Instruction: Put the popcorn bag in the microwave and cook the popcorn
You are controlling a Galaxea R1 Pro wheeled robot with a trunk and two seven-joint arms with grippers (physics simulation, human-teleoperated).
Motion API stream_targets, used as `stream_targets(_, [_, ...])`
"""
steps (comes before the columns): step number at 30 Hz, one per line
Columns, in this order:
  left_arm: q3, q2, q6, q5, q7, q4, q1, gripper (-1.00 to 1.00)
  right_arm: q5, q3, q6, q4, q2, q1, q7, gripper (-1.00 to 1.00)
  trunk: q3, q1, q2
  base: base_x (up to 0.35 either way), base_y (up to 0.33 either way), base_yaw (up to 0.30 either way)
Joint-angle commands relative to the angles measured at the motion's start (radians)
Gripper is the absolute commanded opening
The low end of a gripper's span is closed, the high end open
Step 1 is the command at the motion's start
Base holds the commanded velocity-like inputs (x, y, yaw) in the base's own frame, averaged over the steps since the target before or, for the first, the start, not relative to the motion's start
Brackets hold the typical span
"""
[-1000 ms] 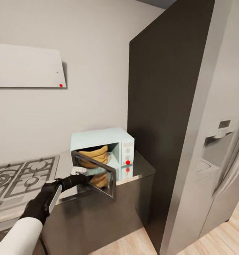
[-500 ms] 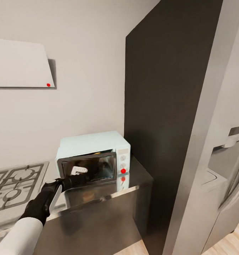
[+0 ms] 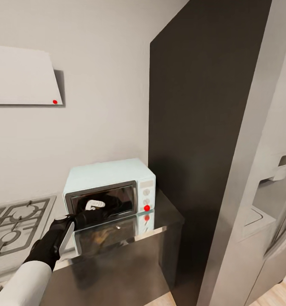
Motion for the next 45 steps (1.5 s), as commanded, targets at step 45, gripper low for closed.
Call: stream_targets(45, [0.021,0.038,-0.051,0.002,0.551,0.827,0.277,1.00,0.008,-0.016,0.022,-0.331,-0.004,-0.002,-0.006,1.00,-0.001,0.001,-0.001,-0.233,0.000,0.000])
